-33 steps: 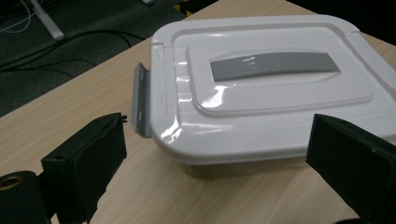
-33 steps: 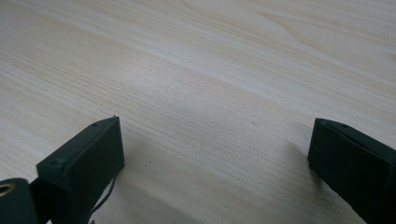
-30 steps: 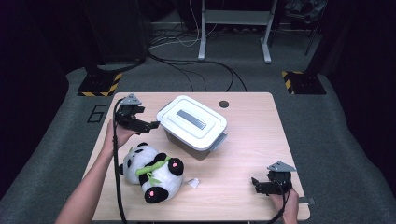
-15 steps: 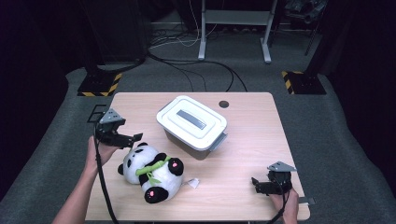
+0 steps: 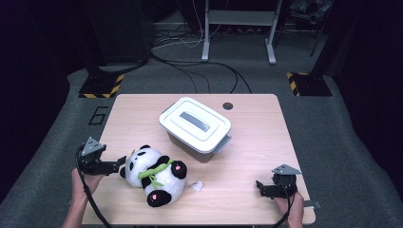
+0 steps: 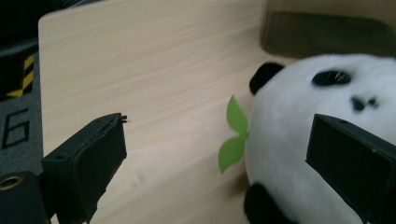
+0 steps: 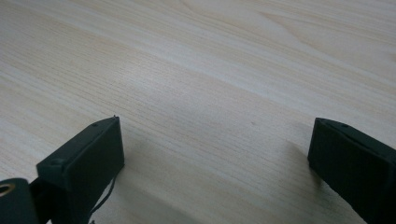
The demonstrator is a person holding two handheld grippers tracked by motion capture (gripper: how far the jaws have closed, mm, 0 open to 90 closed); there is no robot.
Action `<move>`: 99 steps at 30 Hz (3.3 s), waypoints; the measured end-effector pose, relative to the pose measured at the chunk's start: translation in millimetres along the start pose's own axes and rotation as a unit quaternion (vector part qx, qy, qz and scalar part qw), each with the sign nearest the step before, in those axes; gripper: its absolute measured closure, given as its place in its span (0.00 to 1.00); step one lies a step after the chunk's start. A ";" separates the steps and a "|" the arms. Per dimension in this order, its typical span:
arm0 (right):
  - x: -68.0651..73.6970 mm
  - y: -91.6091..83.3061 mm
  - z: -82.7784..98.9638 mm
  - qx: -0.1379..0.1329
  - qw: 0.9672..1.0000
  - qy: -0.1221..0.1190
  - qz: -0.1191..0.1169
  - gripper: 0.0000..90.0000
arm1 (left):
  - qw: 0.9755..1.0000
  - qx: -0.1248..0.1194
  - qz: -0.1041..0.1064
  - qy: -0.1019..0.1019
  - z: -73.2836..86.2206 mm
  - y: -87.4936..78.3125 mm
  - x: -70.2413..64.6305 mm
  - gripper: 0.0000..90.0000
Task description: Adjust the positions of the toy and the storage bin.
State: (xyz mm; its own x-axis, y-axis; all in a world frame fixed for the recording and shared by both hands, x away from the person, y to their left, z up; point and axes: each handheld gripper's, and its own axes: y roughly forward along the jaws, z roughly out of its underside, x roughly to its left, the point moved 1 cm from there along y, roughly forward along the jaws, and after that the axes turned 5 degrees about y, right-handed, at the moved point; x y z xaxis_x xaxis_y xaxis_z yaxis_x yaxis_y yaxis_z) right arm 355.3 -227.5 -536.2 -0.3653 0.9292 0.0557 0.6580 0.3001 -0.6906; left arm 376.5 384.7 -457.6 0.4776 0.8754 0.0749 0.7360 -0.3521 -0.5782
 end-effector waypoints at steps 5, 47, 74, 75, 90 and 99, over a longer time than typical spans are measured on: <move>-0.5 -0.3 -0.9 0.003 1.000 0.002 0.002 0.03 | 1.000 0.007 -0.005 -0.029 36.1 0.4 -0.8 0.05; 103.4 18.1 -188.0 -0.061 0.984 -0.118 -0.118 0.06 | 0.996 0.078 -0.025 -0.036 89.0 14.1 -14.0 0.00; 146.5 69.7 -246.7 -0.012 0.977 -0.156 -0.142 0.73 | 0.996 0.076 -0.027 -0.037 89.2 14.2 -13.7 0.00; 145.6 70.2 -246.5 -0.013 0.977 -0.152 -0.148 0.73 | 0.996 0.078 -0.025 -0.038 89.1 13.9 -13.7 0.00; 134.5 55.1 -229.3 -0.022 0.982 -0.123 -0.141 0.74 | 0.996 0.075 -0.028 -0.039 89.3 14.2 -13.8 0.01; 124.8 29.2 -204.2 -0.026 0.986 -0.109 -0.127 0.74 | 0.996 0.075 -0.028 -0.039 89.3 14.3 -13.9 0.01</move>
State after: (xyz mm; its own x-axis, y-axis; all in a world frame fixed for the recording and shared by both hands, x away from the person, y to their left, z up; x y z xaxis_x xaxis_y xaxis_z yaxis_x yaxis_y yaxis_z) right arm 463.4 -58.7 -402.1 -0.6521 0.7556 0.0623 0.5575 0.5336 -0.6360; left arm 337.6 397.1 -539.4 0.3948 0.9174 0.0506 0.6783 -0.2539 -0.6896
